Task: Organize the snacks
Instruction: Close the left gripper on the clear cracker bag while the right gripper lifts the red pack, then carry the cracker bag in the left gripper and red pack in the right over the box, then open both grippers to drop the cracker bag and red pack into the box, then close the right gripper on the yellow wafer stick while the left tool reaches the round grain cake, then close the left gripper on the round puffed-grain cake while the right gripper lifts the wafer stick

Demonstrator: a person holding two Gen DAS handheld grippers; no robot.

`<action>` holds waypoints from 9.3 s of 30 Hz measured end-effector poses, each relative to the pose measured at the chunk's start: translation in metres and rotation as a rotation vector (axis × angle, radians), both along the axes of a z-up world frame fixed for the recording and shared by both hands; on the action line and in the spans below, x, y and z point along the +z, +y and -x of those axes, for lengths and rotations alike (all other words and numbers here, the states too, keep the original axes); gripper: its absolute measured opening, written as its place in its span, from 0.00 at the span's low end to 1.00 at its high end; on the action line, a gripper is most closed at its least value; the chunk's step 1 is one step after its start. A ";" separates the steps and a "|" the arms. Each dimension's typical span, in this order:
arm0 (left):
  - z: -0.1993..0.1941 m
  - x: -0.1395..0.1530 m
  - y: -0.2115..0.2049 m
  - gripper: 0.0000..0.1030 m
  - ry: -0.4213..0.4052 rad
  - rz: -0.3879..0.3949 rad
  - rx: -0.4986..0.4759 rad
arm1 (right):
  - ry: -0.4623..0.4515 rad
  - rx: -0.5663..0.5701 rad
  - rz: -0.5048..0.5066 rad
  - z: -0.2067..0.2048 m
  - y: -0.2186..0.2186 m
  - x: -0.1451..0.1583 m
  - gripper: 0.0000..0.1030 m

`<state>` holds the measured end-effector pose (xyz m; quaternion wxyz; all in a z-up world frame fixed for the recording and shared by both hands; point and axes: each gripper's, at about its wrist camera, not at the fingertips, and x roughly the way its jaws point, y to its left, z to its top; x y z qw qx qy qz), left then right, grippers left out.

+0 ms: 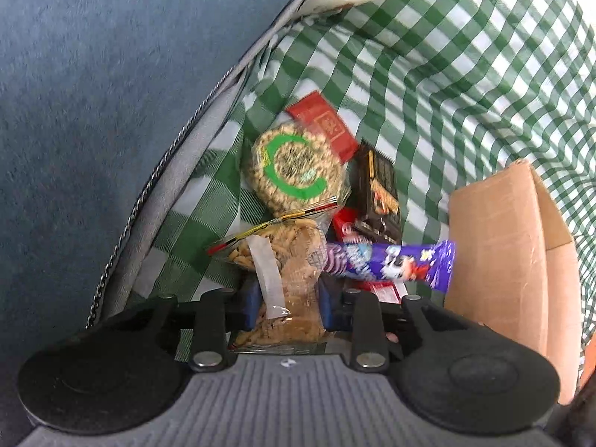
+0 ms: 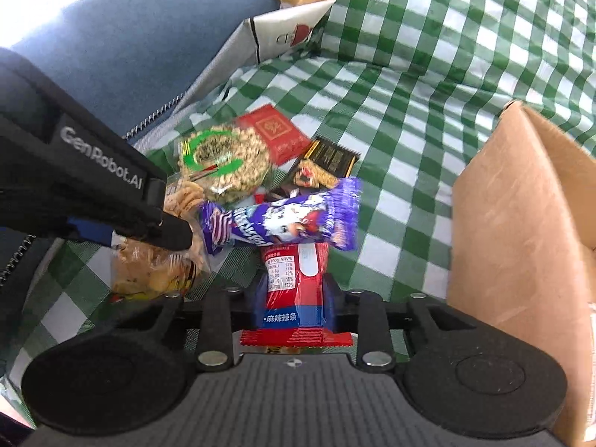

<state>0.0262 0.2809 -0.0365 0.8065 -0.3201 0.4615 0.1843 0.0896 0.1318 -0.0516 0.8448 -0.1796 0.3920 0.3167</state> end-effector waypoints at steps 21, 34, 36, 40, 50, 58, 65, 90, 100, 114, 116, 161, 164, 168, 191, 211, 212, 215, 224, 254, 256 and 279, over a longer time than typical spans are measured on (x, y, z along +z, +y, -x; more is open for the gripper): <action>0.000 0.054 -0.032 0.33 -0.282 -0.157 -0.032 | -0.216 -0.074 -0.242 -0.005 -0.086 0.093 0.30; -0.009 0.066 -0.072 0.33 -0.375 -0.211 -0.116 | -0.333 -0.169 -0.299 -0.003 -0.169 0.098 0.30; -0.012 0.067 -0.080 0.33 -0.389 -0.223 -0.134 | -0.355 -0.175 -0.281 -0.002 -0.178 0.097 0.30; -0.016 0.068 -0.092 0.33 -0.409 -0.233 -0.166 | -0.403 -0.181 -0.230 -0.002 -0.193 0.094 0.30; -0.025 0.067 -0.109 0.33 -0.412 -0.246 -0.195 | -0.481 -0.236 -0.145 -0.012 -0.233 0.089 0.30; -0.034 0.070 -0.127 0.33 -0.439 -0.259 -0.238 | -0.477 -0.281 -0.117 -0.023 -0.257 0.085 0.30; -0.039 0.075 -0.145 0.33 -0.486 -0.266 -0.275 | -0.480 -0.299 -0.106 -0.026 -0.261 0.083 0.30; -0.032 0.093 -0.214 0.33 -0.682 -0.290 -0.455 | -0.497 -0.376 -0.095 -0.031 -0.265 0.084 0.30; -0.038 0.092 -0.233 0.33 -0.705 -0.262 -0.485 | -0.502 -0.397 -0.086 -0.031 -0.266 0.084 0.30; -0.043 0.089 -0.249 0.33 -0.710 -0.256 -0.532 | -0.501 -0.425 -0.078 -0.031 -0.272 0.084 0.30; -0.043 0.089 -0.250 0.33 -0.711 -0.255 -0.535 | -0.502 -0.425 -0.078 -0.031 -0.272 0.084 0.30; -0.043 0.088 -0.250 0.47 -0.719 -0.226 -0.596 | -0.540 -0.451 -0.034 -0.031 -0.269 0.089 0.46; -0.041 0.089 -0.241 0.47 -0.711 -0.228 -0.572 | -0.546 -0.445 -0.036 -0.031 -0.267 0.090 0.48; -0.031 0.092 -0.227 0.44 -0.724 -0.262 -0.538 | -0.544 -0.435 -0.058 -0.026 -0.261 0.092 0.49; 0.017 0.065 -0.064 0.30 -0.341 -0.466 -0.299 | -0.355 0.129 -0.293 0.073 -0.133 0.094 0.29; -0.005 0.047 -0.038 0.30 -0.222 -0.418 -0.235 | -0.111 0.457 -0.043 0.101 -0.049 0.006 0.50; -0.006 0.047 -0.038 0.30 -0.217 -0.417 -0.234 | -0.098 0.462 -0.028 0.100 -0.046 0.002 0.50; -0.008 0.043 -0.035 0.31 -0.199 -0.416 -0.229 | -0.102 0.480 -0.019 0.104 -0.044 -0.005 0.50; -0.015 0.031 -0.001 0.39 -0.167 -0.302 -0.101 | -0.103 0.497 -0.042 0.106 -0.046 -0.019 0.16; -0.068 -0.006 -0.042 0.80 -0.008 -0.561 -0.305 | -0.056 0.365 -0.067 0.070 -0.058 -0.015 0.17; -0.061 0.004 -0.044 0.80 -0.041 -0.548 -0.295 | -0.060 0.346 -0.081 0.069 -0.061 -0.009 0.17; 0.016 0.084 -0.069 0.80 -0.246 -0.401 -0.126 | -0.226 0.170 -0.222 0.062 -0.124 0.071 0.17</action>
